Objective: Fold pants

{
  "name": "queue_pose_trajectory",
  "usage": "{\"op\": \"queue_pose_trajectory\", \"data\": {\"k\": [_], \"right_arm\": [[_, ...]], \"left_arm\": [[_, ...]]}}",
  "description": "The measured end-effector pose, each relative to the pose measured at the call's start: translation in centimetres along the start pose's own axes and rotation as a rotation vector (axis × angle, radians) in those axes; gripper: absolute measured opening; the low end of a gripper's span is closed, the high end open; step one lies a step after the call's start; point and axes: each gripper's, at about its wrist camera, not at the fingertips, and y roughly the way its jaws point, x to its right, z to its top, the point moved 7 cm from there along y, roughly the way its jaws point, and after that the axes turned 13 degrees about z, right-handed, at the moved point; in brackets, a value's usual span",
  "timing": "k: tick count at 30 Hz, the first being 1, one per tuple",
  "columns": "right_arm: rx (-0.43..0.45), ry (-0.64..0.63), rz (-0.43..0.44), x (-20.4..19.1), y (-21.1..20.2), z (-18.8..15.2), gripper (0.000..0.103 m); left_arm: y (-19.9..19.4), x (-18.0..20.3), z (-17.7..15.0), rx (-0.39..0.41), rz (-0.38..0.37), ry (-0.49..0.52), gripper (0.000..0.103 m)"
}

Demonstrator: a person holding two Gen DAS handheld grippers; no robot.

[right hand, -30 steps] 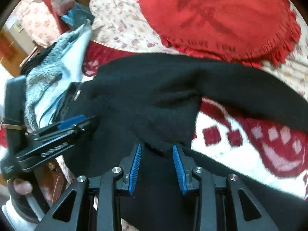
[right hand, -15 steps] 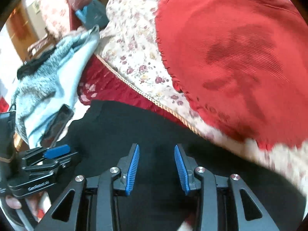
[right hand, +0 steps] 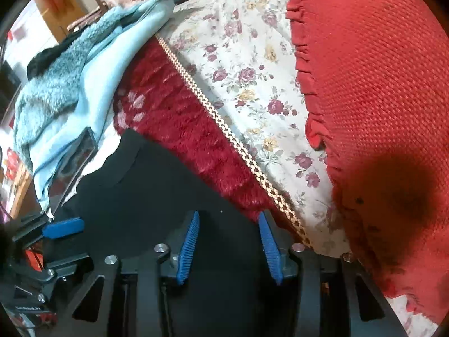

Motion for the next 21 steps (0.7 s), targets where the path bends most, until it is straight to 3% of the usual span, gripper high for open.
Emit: {"op": "queue_pose_trajectory", "data": {"k": [2, 3, 12, 17, 21], "right_arm": [[0.026, -0.039, -0.043, -0.9, -0.7, -0.1, 0.011], [0.037, -0.047, -0.061, -1.4, -1.1, -0.3, 0.009], [0.194, -0.043, -0.09, -10.3, -8.4, -4.7, 0.005], [0.217, 0.019, -0.046, -15.2, -8.7, -9.2, 0.005], [0.221, 0.086, 0.036, -18.2, -7.4, -12.3, 0.005]], "left_arm": [[-0.2, -0.2, -0.1, -0.005, -0.003, -0.003, 0.055], [-0.4, -0.4, -0.2, -0.009, -0.006, -0.006, 0.055], [-3.5, -5.4, -2.2, -0.04, -0.063, -0.147, 0.055], [-5.9, -7.8, -3.5, -0.035, -0.107, -0.219, 0.055], [-7.4, -8.8, -4.7, -0.014, -0.122, -0.233, 0.055]]}}
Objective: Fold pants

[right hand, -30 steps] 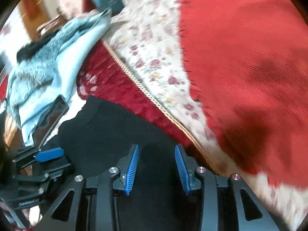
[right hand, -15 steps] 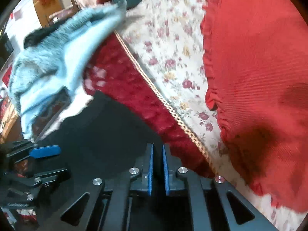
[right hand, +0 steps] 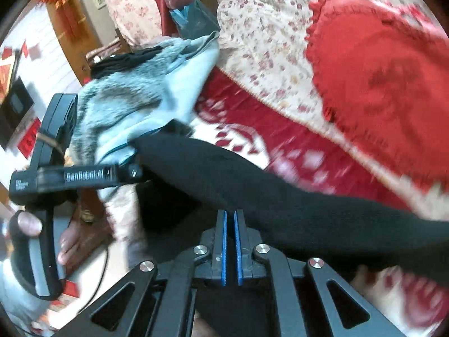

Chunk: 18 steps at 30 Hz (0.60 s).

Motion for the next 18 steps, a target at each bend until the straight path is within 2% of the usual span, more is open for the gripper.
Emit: {"op": "queue_pose_trajectory", "data": {"k": [1, 2, 3, 7, 11, 14, 16, 18], "right_arm": [[-0.009, 0.011, 0.015, -0.6, 0.4, -0.8, 0.005], [-0.016, 0.025, 0.033, -1.2, 0.9, -1.6, 0.004], [-0.024, 0.036, 0.047, -1.6, 1.3, -2.2, 0.004], [-0.068, 0.051, 0.03, -1.9, 2.8, -3.7, 0.005], [-0.052, 0.068, 0.043, -1.9, 2.3, -4.1, 0.005], [-0.031, 0.075, 0.068, -2.6, 1.4, -4.0, 0.002], [-0.02, 0.068, 0.111, -3.8, 0.9, -4.0, 0.002], [-0.029, 0.04, 0.112, -4.7, 1.5, -4.4, 0.002]], "left_arm": [[-0.1, -0.3, -0.3, 0.001, -0.003, -0.006, 0.057], [0.0, -0.4, -0.6, -0.005, -0.005, -0.011, 0.064], [0.3, -0.5, -0.9, -0.019, -0.01, -0.017, 0.067], [1.2, -0.5, -1.8, -0.049, -0.026, -0.028, 0.067], [1.0, -0.7, -2.0, -0.056, -0.043, -0.042, 0.067], [-0.1, -1.3, -2.1, -0.033, -0.068, -0.054, 0.069], [-0.3, -1.6, -2.3, -0.012, -0.059, -0.043, 0.073], [0.3, -1.9, -2.4, -0.02, -0.032, -0.032, 0.073]]}}
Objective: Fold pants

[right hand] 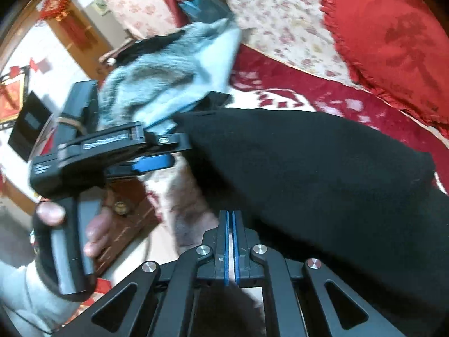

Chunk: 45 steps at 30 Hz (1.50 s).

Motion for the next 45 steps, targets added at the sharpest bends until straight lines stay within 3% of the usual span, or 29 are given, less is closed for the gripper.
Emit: {"op": "queue_pose_trajectory", "data": {"k": [2, 4, 7, 9, 10, 14, 18, 25, 30, 35, 38, 40, 42, 45], "right_arm": [[-0.001, -0.008, -0.092, 0.9, 0.5, -0.2, 0.002], [0.024, 0.031, -0.129, 1.8, -0.2, -0.1, 0.002], [0.06, -0.027, -0.185, 1.6, -1.9, 0.1, 0.009], [0.056, -0.055, -0.188, 1.3, -2.0, -0.1, 0.031], [0.047, -0.06, -0.182, 1.3, -1.7, -0.2, 0.036], [-0.02, -0.133, -0.255, 1.9, 0.2, -0.5, 0.037], [-0.005, -0.173, -0.345, 3.7, 0.8, 0.3, 0.037], [0.064, -0.008, -0.239, 5.8, -0.4, 1.4, 0.027], [0.051, -0.018, -0.244, 5.3, 0.1, 1.1, 0.028], [0.058, 0.013, -0.216, 5.5, -0.2, 1.2, 0.028], [0.054, 0.012, -0.213, 5.5, -0.2, 1.1, 0.024], [0.049, 0.005, -0.206, 5.2, -0.2, 1.1, 0.011], [0.051, 0.0, -0.2, 4.7, -0.4, 1.0, 0.006], [0.057, -0.031, -0.196, 3.0, -1.2, 1.0, 0.006]], "left_arm": [[0.6, -0.3, -0.2, -0.031, -0.003, -0.02, 0.073], [0.4, -0.4, -0.2, -0.025, -0.017, -0.032, 0.073], [0.4, -0.2, -0.1, -0.009, -0.006, -0.019, 0.073], [0.8, 0.0, -0.1, -0.019, -0.012, -0.029, 0.073], [0.9, 0.0, -0.1, -0.024, -0.015, -0.038, 0.073], [-0.1, 0.2, 0.1, -0.004, -0.025, -0.039, 0.073], [-0.1, 0.0, 0.2, -0.006, -0.021, -0.039, 0.073], [-0.8, -0.9, -0.6, 0.007, -0.025, -0.066, 0.077], [-0.7, -1.4, -0.3, 0.012, -0.042, -0.101, 0.085], [0.7, -0.2, -0.2, -0.033, -0.063, -0.098, 0.085], [0.2, 0.9, 0.2, -0.003, -0.078, -0.101, 0.084], [0.0, 1.8, 0.5, 0.022, -0.079, -0.072, 0.065], [0.2, 2.9, 0.5, 0.016, -0.065, -0.017, 0.034], [-0.5, 3.2, 0.5, 0.021, -0.08, 0.003, 0.027]]}}
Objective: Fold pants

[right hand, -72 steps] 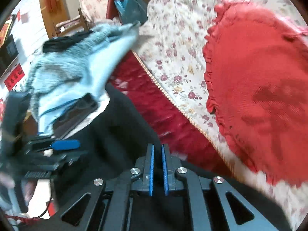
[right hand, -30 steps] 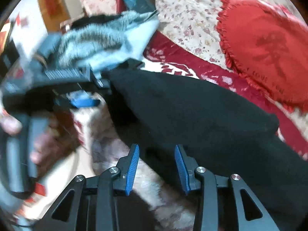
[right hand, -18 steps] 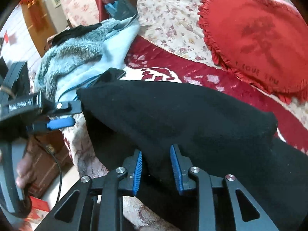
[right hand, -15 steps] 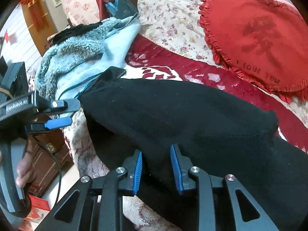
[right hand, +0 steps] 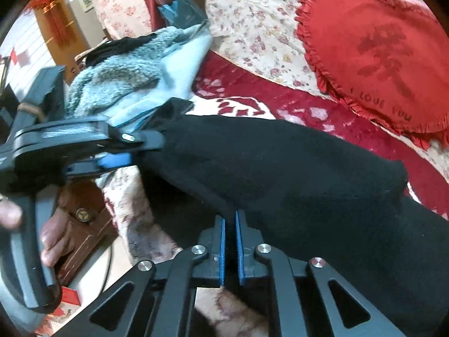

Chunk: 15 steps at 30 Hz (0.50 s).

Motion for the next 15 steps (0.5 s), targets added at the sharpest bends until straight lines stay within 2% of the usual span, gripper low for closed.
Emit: {"op": "queue_pose_trajectory", "data": {"k": [3, 6, 8, 10, 13, 15], "right_arm": [[0.003, -0.004, 0.021, -1.2, -0.9, -0.3, 0.006], [-0.008, 0.0, 0.059, -2.6, -0.9, -1.0, 0.006], [-0.055, -0.007, 0.061, -3.1, 0.7, -2.1, 0.006], [-0.101, 0.015, 0.037, -2.3, 2.5, -3.1, 0.006], [-0.066, 0.097, 0.115, -1.7, 1.3, -2.8, 0.009], [-0.044, 0.108, 0.118, -1.3, -0.8, -2.1, 0.016]], "left_arm": [[-1.6, -0.4, -0.1, 0.034, -0.021, 0.031, 0.026], [-1.2, -1.5, -0.7, 0.047, 0.052, 0.068, 0.026], [0.9, -2.5, -1.4, -0.004, 0.1, 0.057, 0.026], [2.3, -3.4, -2.0, -0.05, 0.113, 0.036, 0.026], [1.7, -4.0, -2.1, -0.038, 0.103, 0.028, 0.027], [0.9, -4.3, -1.7, -0.02, 0.123, 0.039, 0.027]]}}
